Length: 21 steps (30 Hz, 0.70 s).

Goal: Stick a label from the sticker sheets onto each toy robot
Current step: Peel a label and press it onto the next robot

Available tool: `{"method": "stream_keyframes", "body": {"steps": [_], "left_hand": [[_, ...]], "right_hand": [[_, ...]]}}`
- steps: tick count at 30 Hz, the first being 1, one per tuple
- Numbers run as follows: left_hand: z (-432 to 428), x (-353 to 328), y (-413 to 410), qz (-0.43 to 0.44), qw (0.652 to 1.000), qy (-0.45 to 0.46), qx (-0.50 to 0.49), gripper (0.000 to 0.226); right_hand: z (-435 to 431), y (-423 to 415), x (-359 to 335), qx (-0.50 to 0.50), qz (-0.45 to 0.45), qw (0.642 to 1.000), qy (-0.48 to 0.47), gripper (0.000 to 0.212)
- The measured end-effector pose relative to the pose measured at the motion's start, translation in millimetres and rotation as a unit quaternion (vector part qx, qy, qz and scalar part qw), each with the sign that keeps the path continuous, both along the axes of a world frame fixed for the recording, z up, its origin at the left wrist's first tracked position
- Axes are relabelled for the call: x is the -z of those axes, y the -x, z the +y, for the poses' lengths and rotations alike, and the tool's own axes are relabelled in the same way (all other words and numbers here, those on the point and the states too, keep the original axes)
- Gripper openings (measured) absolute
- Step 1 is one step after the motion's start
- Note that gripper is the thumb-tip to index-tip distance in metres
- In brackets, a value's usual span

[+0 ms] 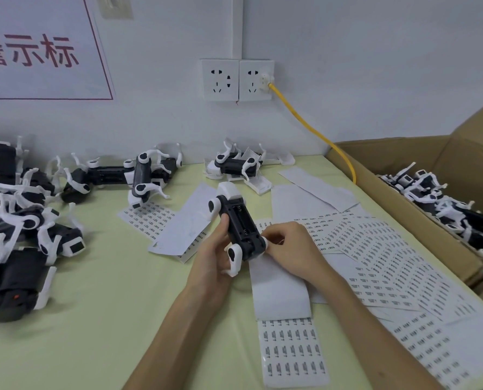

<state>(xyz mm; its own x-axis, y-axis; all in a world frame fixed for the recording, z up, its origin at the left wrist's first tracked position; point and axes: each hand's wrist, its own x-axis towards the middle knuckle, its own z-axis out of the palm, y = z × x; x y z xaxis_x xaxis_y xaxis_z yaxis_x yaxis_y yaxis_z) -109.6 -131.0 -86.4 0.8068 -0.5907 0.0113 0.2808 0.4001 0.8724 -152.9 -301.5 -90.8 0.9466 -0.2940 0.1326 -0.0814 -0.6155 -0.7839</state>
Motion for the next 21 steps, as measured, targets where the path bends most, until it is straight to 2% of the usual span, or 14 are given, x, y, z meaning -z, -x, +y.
{"method": "stream_keyframes", "body": {"steps": [4, 7, 9, 12, 16, 18, 21], "left_hand": [[1, 1, -3, 0.028, 0.999, -0.009, -0.011, 0.034], [1, 1, -4, 0.046, 0.999, -0.005, -0.020, 0.029], [1, 1, -4, 0.066, 0.997, -0.001, -0.033, 0.026], [3, -1, -8, 0.085, 0.994, 0.009, -0.070, 0.037], [8, -8, -11, 0.035, 0.994, 0.024, -0.100, 0.027], [12, -8, -13, 0.044, 0.993, 0.024, -0.107, 0.040], [15, -8, -17, 0.095, 0.993, 0.049, -0.051, 0.060]], "right_hand": [[0, 1, 1, 0.014, 0.004, 1.000, 0.004, 0.017], [1, 0, 2, 0.053, -0.035, 0.998, 0.003, 0.014], [-1, 0, 0, 0.081, -0.063, 0.994, -0.029, 0.015], [-4, 2, -5, 0.082, -0.089, 0.989, -0.089, 0.016], [-3, 4, -13, 0.039, -0.110, 0.980, -0.160, 0.020], [0, 5, -16, 0.006, -0.118, 0.976, -0.181, 0.023], [3, 6, -17, -0.015, -0.138, 0.976, -0.168, 0.018]]}}
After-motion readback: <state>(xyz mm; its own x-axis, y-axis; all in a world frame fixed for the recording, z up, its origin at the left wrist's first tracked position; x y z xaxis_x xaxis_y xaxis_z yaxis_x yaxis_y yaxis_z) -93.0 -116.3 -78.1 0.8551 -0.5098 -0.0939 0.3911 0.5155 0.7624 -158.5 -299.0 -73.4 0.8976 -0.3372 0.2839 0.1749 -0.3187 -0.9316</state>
